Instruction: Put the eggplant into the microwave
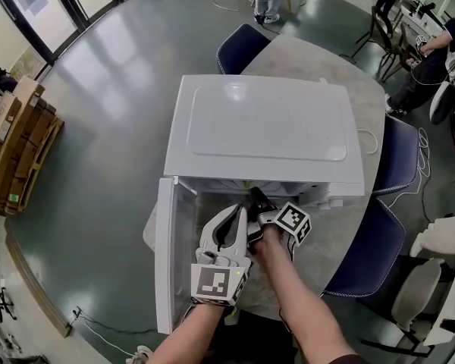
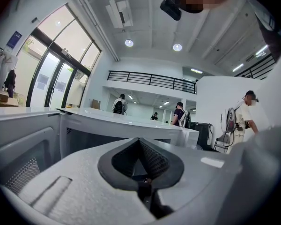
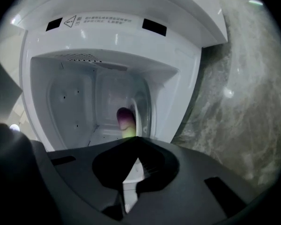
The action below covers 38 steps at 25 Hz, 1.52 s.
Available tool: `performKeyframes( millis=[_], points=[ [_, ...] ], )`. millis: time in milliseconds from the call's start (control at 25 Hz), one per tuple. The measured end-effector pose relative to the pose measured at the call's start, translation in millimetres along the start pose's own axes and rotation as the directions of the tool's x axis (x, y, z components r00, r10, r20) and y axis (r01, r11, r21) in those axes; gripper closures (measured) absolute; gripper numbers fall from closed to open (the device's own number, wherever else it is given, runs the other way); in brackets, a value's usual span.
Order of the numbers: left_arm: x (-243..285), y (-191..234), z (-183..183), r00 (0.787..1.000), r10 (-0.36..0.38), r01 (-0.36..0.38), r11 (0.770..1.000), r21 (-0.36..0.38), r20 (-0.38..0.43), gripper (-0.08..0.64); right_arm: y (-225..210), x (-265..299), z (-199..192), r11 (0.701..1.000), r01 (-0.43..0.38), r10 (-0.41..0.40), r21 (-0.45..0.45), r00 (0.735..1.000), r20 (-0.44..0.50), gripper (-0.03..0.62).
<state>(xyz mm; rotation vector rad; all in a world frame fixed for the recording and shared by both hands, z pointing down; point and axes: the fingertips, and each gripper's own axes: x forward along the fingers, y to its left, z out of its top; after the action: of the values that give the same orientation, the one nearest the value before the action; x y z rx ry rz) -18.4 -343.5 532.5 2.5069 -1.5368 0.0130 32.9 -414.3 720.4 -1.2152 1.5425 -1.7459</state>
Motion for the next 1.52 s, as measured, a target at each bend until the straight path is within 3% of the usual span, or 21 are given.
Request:
performKeyframes(
  millis=[400,800,1160,1520],
  points=[
    [-7.5,-3.6,0.7,1.0,-0.002,0.002,1.0,-0.001,-0.024,0.552,-0.9,-6.3,0.7,0.998,0.048,-0.048,-0.029,0.999,-0.006,0.591],
    [-22.5,-28.7,12.4,0.996,-0.054,0.049,0.996,-0.071,-0.069,0.552,59.8,-74.8,-17.6,0.986,-0.032,0.025,-0.161,0.999,-0.048,0.591],
    [-50.1,-74.9,54.2,0.986,-0.157,0.152,0.984,-0.088,-0.061,0.552,145.6,-146.3,-20.4,0.95,-0.136,0.13,-0.282,0.991,-0.04,0.591],
    [-76.9,-95.4,107.0,0.975,-0.221,0.222,0.974,-0.054,0.01,0.552,204.9,-189.4,-24.5,0.888,-0.207,0.21,-0.411,0.977,-0.038,0.592]
  ],
)
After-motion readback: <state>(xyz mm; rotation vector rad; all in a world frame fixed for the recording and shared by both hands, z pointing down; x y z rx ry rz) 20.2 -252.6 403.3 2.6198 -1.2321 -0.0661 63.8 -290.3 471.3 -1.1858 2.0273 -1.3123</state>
